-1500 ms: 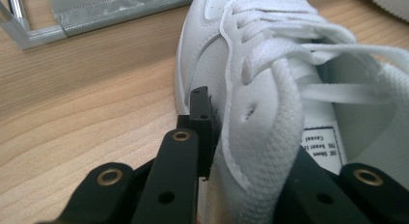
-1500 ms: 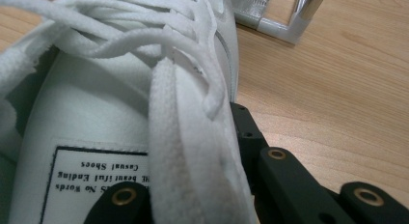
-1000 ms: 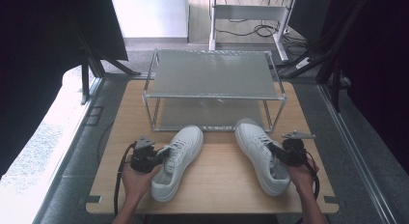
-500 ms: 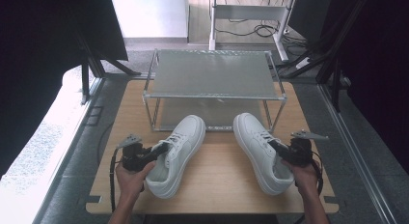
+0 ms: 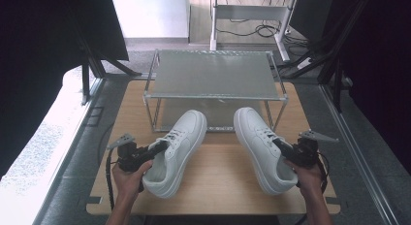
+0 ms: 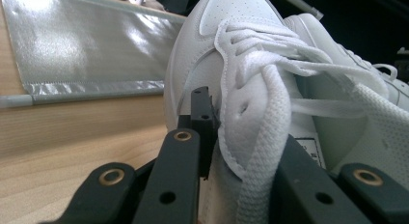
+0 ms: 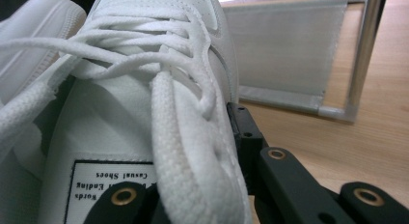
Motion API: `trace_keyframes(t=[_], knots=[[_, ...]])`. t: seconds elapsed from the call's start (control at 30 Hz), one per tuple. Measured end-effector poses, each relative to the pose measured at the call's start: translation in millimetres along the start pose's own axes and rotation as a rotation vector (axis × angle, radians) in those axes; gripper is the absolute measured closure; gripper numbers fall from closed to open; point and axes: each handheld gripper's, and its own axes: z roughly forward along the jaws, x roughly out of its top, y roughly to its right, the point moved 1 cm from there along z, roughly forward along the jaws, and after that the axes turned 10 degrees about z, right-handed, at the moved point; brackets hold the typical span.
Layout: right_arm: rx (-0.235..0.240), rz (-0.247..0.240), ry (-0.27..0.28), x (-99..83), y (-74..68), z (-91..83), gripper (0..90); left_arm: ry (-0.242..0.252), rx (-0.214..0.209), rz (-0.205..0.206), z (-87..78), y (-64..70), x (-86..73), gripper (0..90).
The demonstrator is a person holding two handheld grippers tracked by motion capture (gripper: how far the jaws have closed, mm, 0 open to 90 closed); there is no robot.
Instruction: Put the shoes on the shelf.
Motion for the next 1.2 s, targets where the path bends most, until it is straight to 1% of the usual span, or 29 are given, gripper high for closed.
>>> trace_keyframes(t=[0.1,0.27,0.33,0.57,0.63,0.73,0.8,0.93,0.97,1.13,1.2], knots=[[0.012,0.001,0.016,1.7,-2.9,-2.9,86.8,0.017,-0.006,-0.008,-3.4,-0.2,1.7,82.9],[0.037,0.010,0.046,5.1,-9.1,-9.3,86.8,0.056,-0.007,0.003,-9.1,2.1,5.7,82.9],[0.053,0.012,0.060,6.8,-12.8,-12.3,86.9,0.069,-0.014,-0.003,-11.1,2.7,7.1,82.9],[0.090,0.002,0.092,11.4,-24.2,-18.2,86.8,0.111,-0.039,-0.018,-15.4,6.6,10.4,82.9],[0.098,0.006,0.094,12.5,-26.6,-20.0,86.8,0.118,-0.050,-0.021,-16.1,7.7,11.5,82.9],[0.099,0.001,0.101,13.5,-28.0,-21.7,86.9,0.126,-0.057,-0.022,-17.0,9.4,12.9,82.9],[0.100,0.009,0.107,14.1,-28.3,-22.5,86.9,0.134,-0.060,-0.026,-16.5,10.7,13.6,82.9],[0.110,0.023,0.120,15.4,-29.8,-22.8,86.9,0.129,-0.068,-0.027,-14.9,10.2,16.2,82.8],[0.114,0.025,0.119,16.0,-30.4,-23.6,86.8,0.126,-0.066,-0.022,-14.8,10.0,17.5,82.8],[0.139,0.025,0.136,24.9,-34.2,-23.6,86.9,0.121,-0.068,-0.014,-12.9,9.8,24.1,82.7],[0.144,0.023,0.141,28.8,-36.0,-23.2,86.8,0.129,-0.070,-0.009,-12.6,10.3,29.5,82.8]])
